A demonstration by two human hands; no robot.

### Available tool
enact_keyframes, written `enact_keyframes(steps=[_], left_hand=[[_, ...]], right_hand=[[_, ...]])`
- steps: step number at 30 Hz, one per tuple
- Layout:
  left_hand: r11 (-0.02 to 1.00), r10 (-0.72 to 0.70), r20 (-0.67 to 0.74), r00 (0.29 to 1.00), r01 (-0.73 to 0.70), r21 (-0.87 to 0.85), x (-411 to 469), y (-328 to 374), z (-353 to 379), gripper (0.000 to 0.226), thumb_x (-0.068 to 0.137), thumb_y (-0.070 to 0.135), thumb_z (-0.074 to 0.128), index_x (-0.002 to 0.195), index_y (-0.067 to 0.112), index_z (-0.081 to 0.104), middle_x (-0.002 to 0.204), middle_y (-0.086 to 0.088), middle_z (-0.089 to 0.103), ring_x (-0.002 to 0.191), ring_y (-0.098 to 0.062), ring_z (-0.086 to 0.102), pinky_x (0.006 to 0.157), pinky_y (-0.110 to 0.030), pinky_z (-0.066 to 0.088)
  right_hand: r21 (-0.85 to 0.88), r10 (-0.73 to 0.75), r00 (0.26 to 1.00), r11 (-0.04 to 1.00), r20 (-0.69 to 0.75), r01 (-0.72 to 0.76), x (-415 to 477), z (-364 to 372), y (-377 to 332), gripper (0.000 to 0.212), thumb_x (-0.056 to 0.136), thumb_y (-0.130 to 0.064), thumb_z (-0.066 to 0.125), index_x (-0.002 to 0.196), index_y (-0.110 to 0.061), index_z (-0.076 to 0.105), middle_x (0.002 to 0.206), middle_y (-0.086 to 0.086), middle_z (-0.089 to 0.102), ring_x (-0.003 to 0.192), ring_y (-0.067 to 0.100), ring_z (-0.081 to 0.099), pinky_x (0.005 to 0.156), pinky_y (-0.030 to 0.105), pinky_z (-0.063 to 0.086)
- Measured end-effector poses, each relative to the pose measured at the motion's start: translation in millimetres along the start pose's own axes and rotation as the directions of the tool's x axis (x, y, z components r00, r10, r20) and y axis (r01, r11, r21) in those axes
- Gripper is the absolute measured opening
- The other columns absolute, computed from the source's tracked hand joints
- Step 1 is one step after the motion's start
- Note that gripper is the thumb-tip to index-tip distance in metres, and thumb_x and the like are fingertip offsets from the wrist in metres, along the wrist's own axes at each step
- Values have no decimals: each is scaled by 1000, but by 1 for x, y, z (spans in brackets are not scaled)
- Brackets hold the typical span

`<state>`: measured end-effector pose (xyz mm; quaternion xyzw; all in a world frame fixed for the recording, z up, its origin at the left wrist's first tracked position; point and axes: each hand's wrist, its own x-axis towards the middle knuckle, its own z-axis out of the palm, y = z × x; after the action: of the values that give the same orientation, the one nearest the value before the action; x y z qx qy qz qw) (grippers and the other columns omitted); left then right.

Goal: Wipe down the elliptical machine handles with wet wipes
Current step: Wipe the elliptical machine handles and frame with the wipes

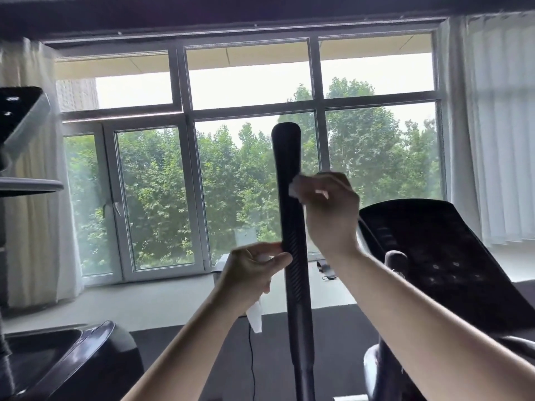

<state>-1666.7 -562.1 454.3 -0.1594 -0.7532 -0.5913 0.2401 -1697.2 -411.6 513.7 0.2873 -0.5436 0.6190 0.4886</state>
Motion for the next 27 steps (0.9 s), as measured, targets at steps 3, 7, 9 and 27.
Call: enact_keyframes(steps=[3,7,9,27], left_hand=[[1000,0,18,1000,0,-11,0,-1,0,15,89,18,79,99,29,79,45,7,52,34,-10,36,42,-20,31],[999,27,41,999,-25,-39,1,-6,-1,16,89,18,79,100,30,80,60,7,66,38,-10,36,43,-20,34],[998,27,41,999,-25,-58,3,-9,-2,15,89,20,79,102,29,80,71,-3,72,38,-10,37,46,-21,36],[998,-2,37,999,0,58,-29,-59,0,16,94,21,72,109,24,77,46,15,59,38,-8,50,38,-18,38]], right_hand=[[101,-95,989,989,-111,106,71,27,-16,23,80,-1,78,77,-23,81,81,9,74,83,24,71,77,30,56],[173,-206,976,961,-62,214,104,33,-20,13,82,3,77,78,-9,75,82,19,70,74,32,71,70,43,58],[233,-237,971,943,-39,239,92,28,-18,13,83,17,71,77,5,72,81,13,68,73,16,70,70,28,54],[-93,71,996,994,56,-65,-71,-18,26,24,89,-6,75,81,-29,73,85,2,73,86,30,68,85,53,53]])
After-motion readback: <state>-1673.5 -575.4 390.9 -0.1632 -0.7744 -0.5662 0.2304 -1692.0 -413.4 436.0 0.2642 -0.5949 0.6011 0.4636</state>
